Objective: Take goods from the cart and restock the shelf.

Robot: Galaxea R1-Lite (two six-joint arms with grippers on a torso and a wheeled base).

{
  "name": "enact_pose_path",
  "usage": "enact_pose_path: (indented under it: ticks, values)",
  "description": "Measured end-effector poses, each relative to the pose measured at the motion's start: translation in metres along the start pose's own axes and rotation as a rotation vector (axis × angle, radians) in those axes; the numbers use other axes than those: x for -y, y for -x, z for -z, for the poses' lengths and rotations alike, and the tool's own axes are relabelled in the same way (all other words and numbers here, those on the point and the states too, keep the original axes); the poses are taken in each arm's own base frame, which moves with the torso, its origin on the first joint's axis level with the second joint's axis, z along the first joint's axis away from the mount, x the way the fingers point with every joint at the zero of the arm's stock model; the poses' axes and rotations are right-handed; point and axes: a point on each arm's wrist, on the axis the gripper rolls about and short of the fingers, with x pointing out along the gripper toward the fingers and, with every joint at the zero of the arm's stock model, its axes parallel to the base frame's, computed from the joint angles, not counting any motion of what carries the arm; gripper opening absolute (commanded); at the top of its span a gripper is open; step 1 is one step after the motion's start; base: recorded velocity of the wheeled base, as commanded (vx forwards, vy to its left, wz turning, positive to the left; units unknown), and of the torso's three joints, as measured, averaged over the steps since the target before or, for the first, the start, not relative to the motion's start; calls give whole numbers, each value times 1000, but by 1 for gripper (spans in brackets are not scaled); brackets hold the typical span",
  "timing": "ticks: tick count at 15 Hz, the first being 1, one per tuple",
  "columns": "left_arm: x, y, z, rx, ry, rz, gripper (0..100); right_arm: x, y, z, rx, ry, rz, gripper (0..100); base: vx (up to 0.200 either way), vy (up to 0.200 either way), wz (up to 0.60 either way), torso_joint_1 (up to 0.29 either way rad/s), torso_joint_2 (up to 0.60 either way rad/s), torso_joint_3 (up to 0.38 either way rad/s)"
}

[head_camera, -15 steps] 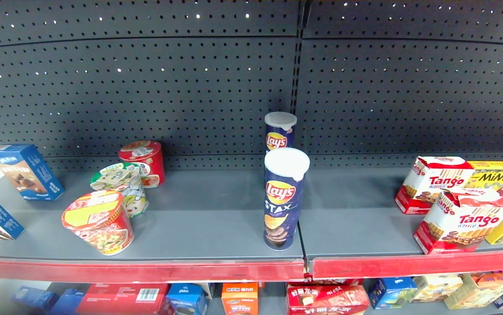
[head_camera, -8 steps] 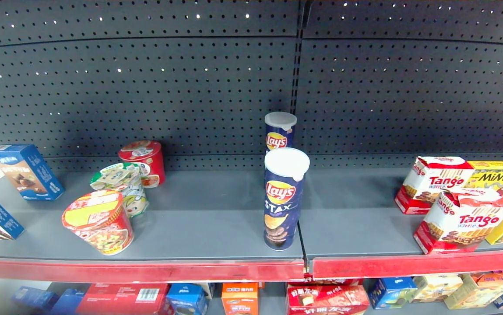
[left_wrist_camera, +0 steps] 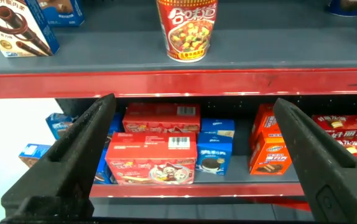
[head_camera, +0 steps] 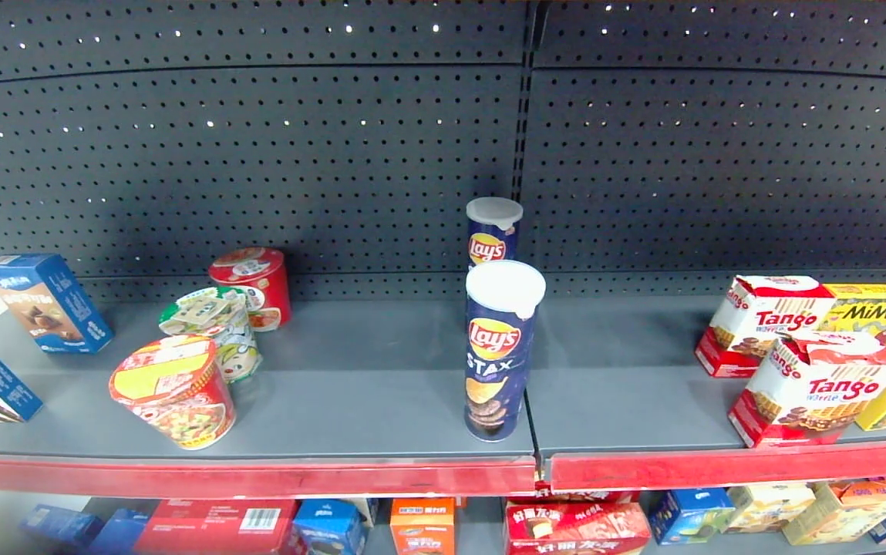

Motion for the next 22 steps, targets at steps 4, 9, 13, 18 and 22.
enact_pose_path:
  ticks: [4,9,13,18,22]
  values:
    - [0,0,0,0,0,1,100,0,-3,21,-18,11,-43,100,0,0,0,0,0,0]
    - [0,0,0,-1,0,0,100,0,-19,40,105,14,-44,100,0,0,0,0,0,0]
    - [0,0,0,-1,0,0,100,1,-29,52,163,28,-2,100,0,0,0,0,0,0]
    - [0,0,0,-1,0,0,100,3,-31,55,164,-34,58,100,0,0,0,0,0,0]
    - [0,0,0,-1,0,0,100,1,-32,60,110,65,-32,100,0,0,0,0,0,0]
